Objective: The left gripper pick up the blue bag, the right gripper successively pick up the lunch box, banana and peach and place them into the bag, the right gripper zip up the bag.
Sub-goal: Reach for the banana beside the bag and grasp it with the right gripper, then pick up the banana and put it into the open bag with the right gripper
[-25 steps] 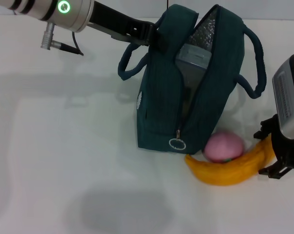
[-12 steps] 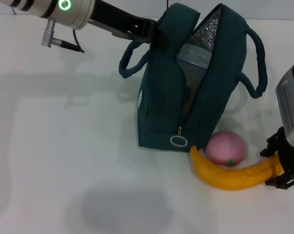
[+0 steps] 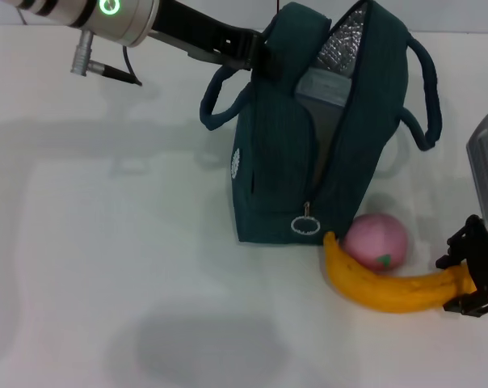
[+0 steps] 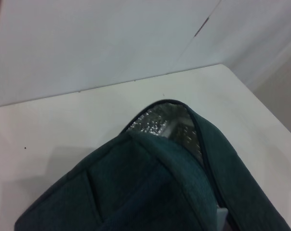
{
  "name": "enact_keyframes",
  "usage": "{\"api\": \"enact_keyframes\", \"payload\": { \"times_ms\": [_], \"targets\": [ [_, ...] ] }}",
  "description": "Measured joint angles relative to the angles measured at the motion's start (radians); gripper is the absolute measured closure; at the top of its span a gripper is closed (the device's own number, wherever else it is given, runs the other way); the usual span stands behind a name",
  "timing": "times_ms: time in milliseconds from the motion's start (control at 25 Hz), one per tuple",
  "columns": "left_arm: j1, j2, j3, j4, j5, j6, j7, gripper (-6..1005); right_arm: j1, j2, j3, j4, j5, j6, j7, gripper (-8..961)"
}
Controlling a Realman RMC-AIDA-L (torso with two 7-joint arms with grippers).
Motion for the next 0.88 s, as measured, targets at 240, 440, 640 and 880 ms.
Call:
{"api": "enact_keyframes", "payload": {
  "times_ms": [240, 440, 640, 880],
  "targets": [
    [-0.001, 0.000, 0.000, 0.001, 0.000, 0.000, -0.001, 910, 0.023, 0.000, 0.023, 0.030, 0.026, -0.052, 0.001, 415],
    [0.000, 0.000, 0.000, 0.002, 0.000, 0.000, -0.001, 910, 0.038, -0.001, 0.079, 0.040, 0.087, -0.125, -0.003, 452],
    [0.000, 0.000, 0.000, 0.001, 0.000, -0.002, -0.002, 910, 0.058, -0.003, 0.172, 0.085, 0.144, -0.208, -0.016, 497],
    [-0.001, 0.000, 0.000, 0.001, 0.000, -0.003, -0.002, 910, 0.078, -0.004, 0.308, 0.166, 0.186, -0.275, -0.062, 502]
  ]
}}
